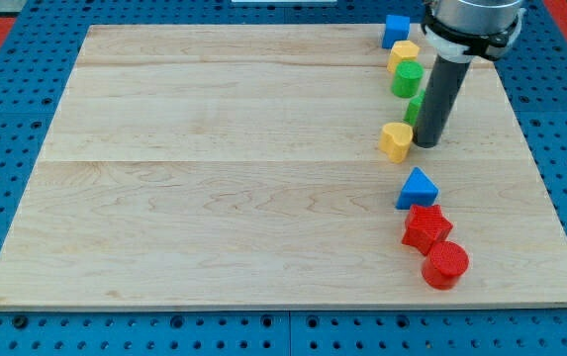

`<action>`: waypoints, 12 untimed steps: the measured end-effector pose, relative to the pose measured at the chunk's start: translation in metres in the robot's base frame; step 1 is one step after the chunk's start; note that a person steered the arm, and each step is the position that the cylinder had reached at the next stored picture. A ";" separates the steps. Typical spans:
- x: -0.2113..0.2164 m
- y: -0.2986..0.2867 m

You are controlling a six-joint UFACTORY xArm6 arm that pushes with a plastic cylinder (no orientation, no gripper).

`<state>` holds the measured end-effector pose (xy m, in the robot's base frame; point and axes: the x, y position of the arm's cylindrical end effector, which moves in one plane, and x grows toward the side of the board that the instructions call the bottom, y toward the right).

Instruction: Move the yellow heart towards the bottom left

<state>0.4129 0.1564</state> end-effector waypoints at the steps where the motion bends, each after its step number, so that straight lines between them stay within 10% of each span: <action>1: 0.002 -0.039; 12: 0.110 -0.332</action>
